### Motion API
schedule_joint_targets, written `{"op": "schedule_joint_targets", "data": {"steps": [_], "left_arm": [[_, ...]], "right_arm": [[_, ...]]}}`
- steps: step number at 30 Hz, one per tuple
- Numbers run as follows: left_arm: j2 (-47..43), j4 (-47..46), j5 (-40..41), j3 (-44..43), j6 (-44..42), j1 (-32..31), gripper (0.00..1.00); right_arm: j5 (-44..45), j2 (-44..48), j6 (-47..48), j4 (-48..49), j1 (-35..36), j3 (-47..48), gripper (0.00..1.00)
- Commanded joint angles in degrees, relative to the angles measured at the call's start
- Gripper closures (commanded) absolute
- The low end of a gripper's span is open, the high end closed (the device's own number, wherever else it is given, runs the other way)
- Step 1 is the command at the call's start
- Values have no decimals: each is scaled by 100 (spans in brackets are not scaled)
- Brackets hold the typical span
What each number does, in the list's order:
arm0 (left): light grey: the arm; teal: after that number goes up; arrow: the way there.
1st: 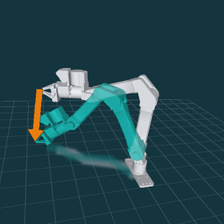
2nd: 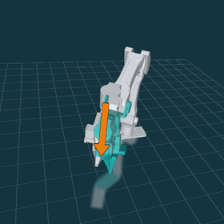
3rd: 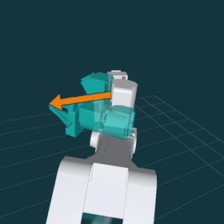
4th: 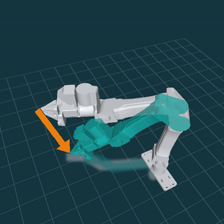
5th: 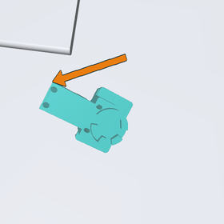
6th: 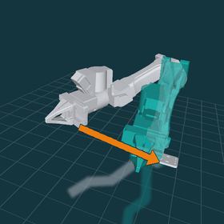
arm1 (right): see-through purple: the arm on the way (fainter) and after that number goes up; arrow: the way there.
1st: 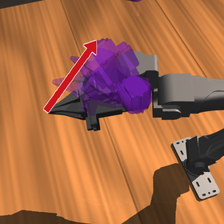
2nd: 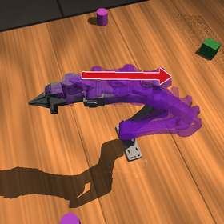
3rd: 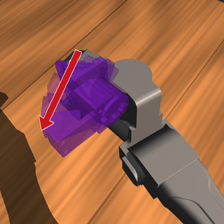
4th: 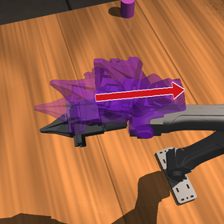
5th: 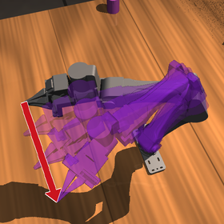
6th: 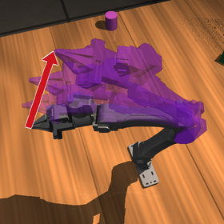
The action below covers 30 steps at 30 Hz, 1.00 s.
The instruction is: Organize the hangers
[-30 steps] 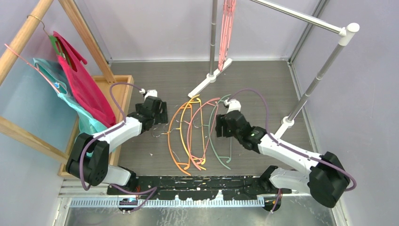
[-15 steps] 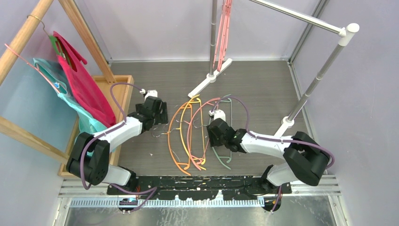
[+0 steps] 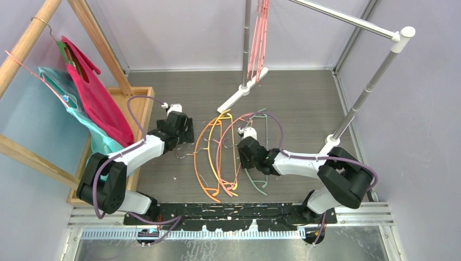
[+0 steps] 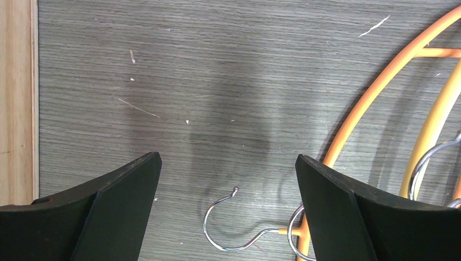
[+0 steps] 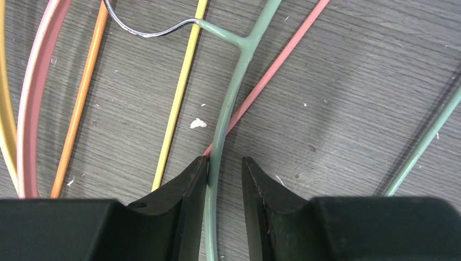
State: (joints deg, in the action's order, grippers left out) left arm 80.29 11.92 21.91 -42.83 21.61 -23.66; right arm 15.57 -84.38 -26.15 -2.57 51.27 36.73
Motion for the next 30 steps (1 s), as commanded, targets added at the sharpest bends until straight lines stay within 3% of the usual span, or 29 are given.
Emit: {"op": "schedule_joint_targets", "data": {"steps": [1,4,12,17,24,30], "left_arm": [[-34,-173,134,-195,-25,2,2],[-39,-173,140,-186,-25,2,2],[-104,-156,169,-171,-25,2,2],[-168,-146,183,-153,-22,2,2],[-204,-146,166,-156,-16,2,2],[-226,-164,132,-138,4,1,2]], "right_arm": [[104,-22,-117,184,-12,-123,63],[-40,-135,-167,257,-11,-166,66],[-248,-156,-147,362,-12,-277,99],[12,563,-169,140,-16,-405,99],[334,2425,-317,-563,-33,-470,99],[108,2949,-413,-603,-306,-624,99]]}}
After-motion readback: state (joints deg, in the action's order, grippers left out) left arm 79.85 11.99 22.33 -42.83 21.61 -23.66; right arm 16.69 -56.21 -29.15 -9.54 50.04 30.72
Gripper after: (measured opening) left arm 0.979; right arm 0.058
